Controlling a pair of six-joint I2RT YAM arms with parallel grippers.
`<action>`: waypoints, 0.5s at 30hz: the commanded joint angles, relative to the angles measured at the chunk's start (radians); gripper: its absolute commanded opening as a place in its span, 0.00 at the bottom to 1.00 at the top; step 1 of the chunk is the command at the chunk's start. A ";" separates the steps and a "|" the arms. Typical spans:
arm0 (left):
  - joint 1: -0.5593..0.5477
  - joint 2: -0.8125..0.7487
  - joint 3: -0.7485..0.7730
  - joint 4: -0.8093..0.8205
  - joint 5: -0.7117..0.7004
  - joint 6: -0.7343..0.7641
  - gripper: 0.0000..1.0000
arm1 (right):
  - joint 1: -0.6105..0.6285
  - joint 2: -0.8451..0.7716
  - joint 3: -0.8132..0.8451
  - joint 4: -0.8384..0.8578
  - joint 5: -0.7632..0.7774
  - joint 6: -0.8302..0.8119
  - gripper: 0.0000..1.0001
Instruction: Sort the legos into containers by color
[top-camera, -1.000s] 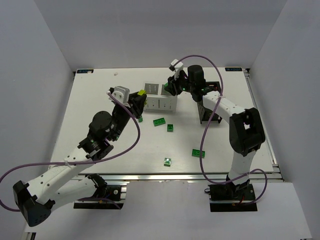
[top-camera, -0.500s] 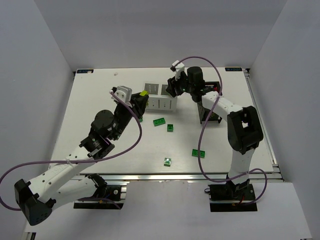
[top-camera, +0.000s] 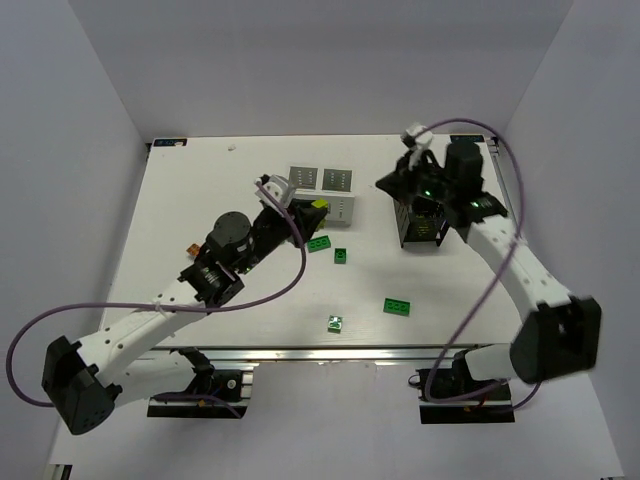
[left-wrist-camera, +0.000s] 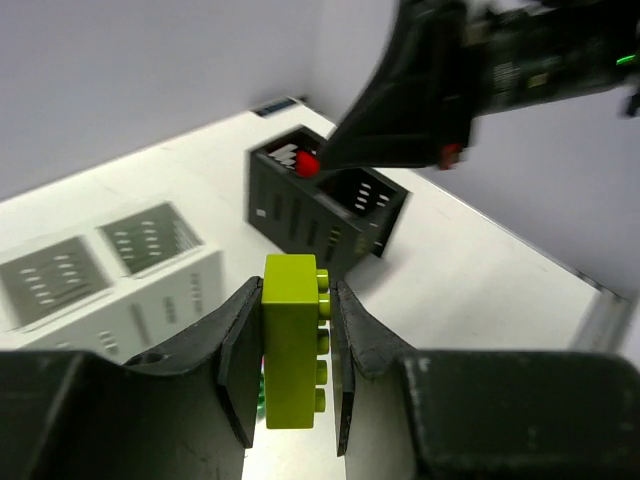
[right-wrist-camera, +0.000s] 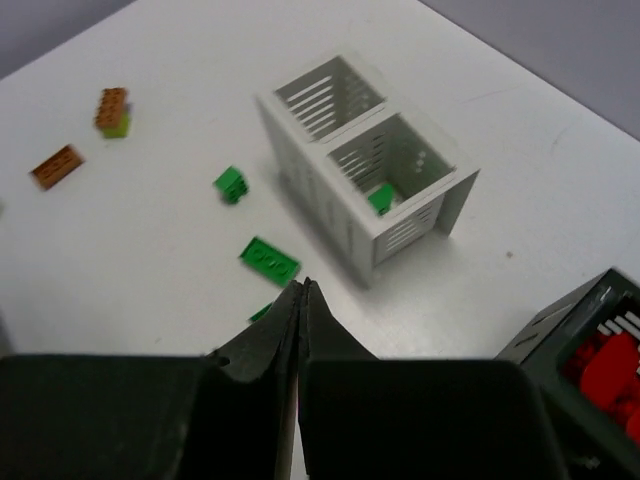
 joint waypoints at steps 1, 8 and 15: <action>0.005 0.075 0.014 0.082 0.181 -0.056 0.00 | -0.042 -0.224 -0.113 -0.185 -0.231 0.008 0.00; -0.015 0.344 0.130 0.177 0.306 -0.145 0.00 | -0.137 -0.842 -0.477 0.009 -0.155 0.087 0.00; -0.056 0.654 0.337 0.246 0.315 -0.039 0.00 | -0.139 -0.981 -0.543 0.010 0.037 0.036 0.00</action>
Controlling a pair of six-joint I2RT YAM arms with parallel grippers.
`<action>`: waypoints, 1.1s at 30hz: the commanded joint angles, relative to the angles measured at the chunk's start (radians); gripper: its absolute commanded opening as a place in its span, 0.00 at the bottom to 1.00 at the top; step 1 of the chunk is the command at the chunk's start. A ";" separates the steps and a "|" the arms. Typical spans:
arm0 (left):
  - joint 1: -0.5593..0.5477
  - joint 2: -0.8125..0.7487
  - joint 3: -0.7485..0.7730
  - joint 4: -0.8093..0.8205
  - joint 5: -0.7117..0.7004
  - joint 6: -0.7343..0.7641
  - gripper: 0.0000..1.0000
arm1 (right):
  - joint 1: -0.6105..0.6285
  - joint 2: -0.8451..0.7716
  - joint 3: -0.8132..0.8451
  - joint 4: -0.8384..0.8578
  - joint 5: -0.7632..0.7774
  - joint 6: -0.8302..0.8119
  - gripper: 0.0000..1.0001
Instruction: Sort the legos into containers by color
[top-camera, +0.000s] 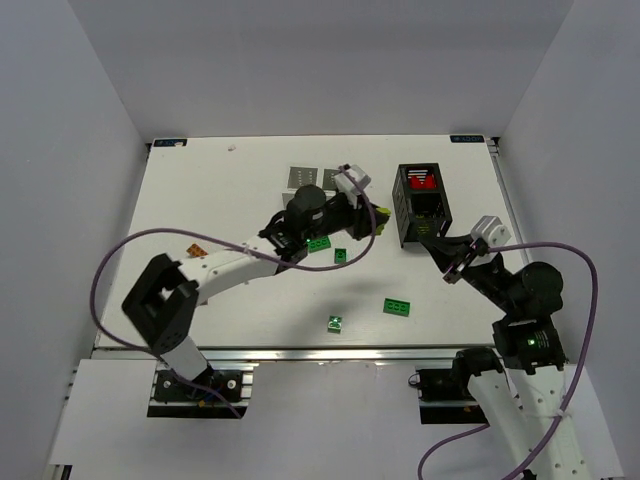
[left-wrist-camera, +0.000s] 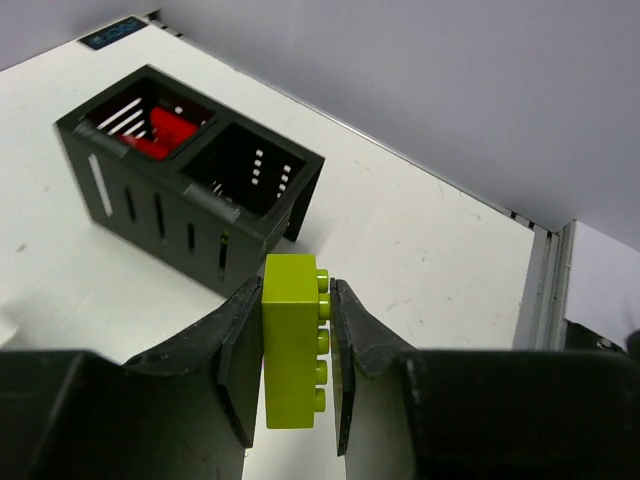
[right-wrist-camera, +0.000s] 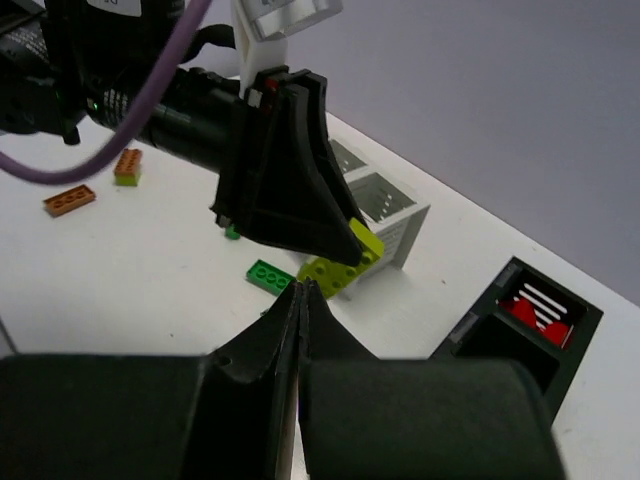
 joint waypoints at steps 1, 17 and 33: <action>-0.018 0.117 0.137 0.081 0.051 0.048 0.00 | -0.006 0.030 -0.024 0.030 0.110 -0.010 0.00; -0.041 0.574 0.617 0.152 0.033 0.052 0.00 | 0.003 -0.030 -0.037 0.074 0.161 0.001 0.00; -0.043 0.748 0.843 0.106 -0.099 0.028 0.40 | 0.062 -0.030 -0.040 0.081 0.228 -0.032 0.00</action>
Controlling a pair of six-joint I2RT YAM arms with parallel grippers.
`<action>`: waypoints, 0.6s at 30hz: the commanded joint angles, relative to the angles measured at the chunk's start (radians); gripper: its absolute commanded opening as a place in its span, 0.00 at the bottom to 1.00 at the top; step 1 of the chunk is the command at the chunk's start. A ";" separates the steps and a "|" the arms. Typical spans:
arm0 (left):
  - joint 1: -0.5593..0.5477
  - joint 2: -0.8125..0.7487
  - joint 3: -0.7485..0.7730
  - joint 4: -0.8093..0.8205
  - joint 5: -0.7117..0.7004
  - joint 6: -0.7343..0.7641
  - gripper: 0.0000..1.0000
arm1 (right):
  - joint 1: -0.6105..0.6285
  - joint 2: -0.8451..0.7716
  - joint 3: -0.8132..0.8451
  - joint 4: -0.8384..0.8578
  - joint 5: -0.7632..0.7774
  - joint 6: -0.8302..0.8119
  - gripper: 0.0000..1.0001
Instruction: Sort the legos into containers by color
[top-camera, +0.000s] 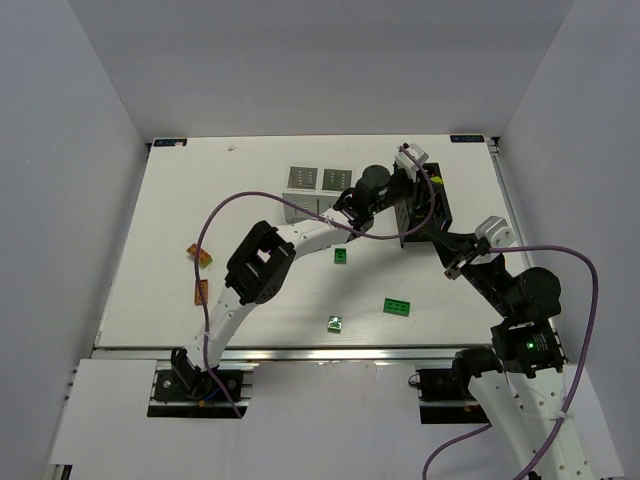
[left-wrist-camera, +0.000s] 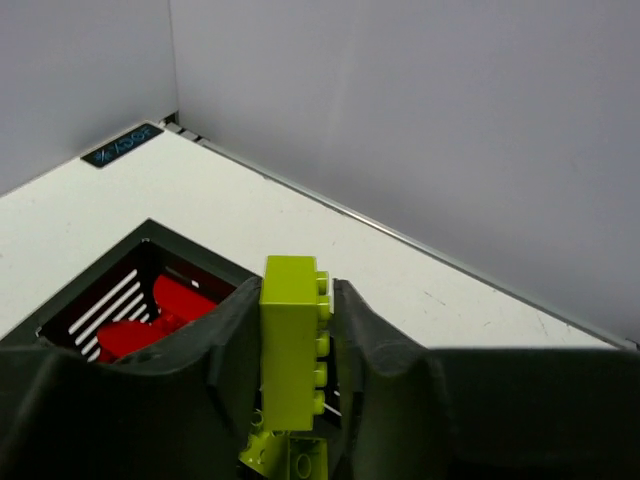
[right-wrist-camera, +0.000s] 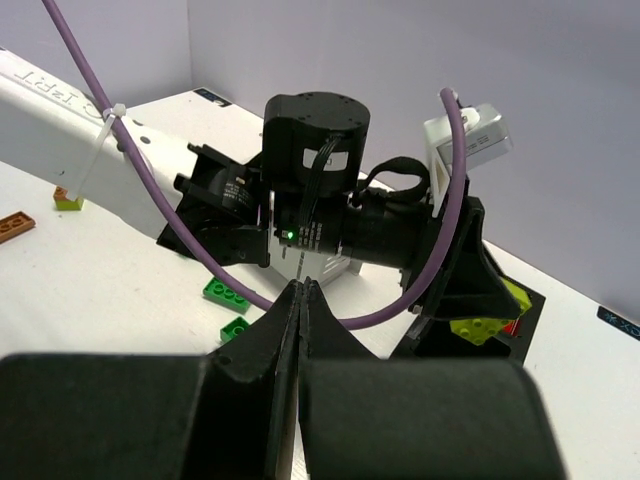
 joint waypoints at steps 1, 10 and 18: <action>-0.004 -0.021 0.029 -0.001 -0.053 -0.016 0.45 | 0.013 -0.003 -0.004 0.044 0.040 -0.014 0.00; -0.006 -0.076 -0.008 -0.001 -0.057 -0.034 0.59 | 0.015 -0.007 -0.007 0.048 0.056 -0.022 0.00; 0.005 -0.417 -0.274 -0.094 -0.182 0.079 0.21 | 0.018 -0.012 -0.013 0.056 0.070 -0.029 0.00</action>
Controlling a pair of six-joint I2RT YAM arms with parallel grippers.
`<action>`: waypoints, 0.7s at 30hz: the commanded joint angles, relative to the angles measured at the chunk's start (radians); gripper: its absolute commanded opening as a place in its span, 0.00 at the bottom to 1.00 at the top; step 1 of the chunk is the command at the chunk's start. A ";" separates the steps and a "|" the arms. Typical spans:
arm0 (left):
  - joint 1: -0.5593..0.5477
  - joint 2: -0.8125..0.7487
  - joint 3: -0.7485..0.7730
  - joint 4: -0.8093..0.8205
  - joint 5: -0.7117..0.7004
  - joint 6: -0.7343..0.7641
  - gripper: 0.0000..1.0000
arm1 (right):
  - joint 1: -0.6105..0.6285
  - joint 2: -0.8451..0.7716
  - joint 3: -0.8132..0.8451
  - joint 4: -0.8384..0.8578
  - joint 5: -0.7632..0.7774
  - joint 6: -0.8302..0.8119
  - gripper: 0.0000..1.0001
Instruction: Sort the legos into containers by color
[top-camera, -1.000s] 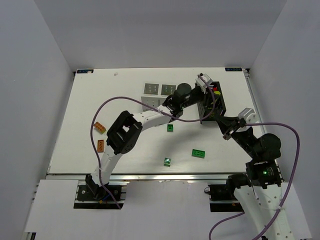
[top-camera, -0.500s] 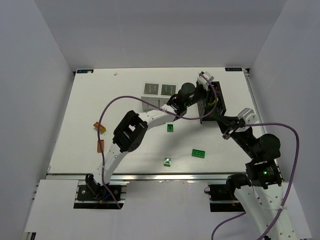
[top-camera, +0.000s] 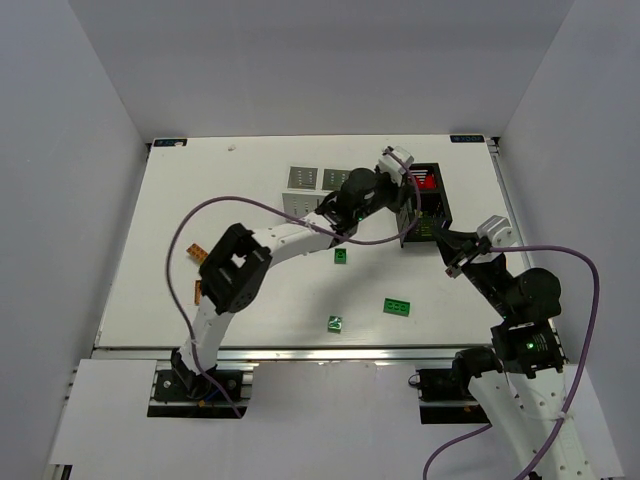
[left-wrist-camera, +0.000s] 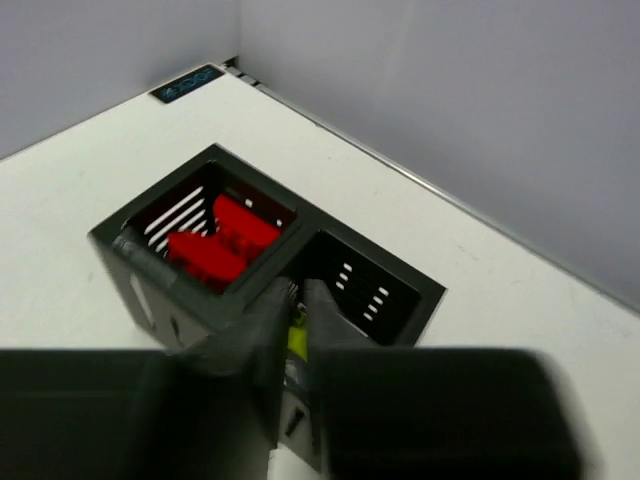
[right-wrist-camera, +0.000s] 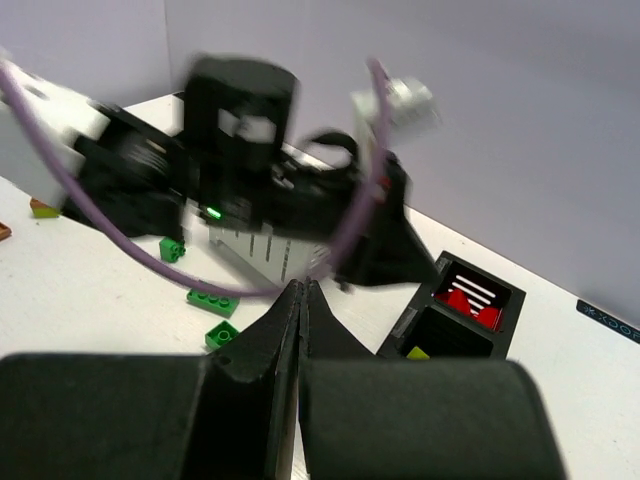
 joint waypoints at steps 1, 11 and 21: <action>0.017 -0.286 -0.140 -0.046 -0.084 0.073 0.13 | 0.006 -0.010 -0.012 0.051 0.019 -0.019 0.00; 0.174 -0.875 -0.647 -0.268 -0.155 -0.058 0.49 | 0.014 0.097 -0.009 0.016 -0.076 -0.068 0.00; 0.185 -1.311 -0.850 -0.435 -0.257 0.000 0.73 | 0.036 0.298 0.002 -0.136 -0.357 -0.305 0.83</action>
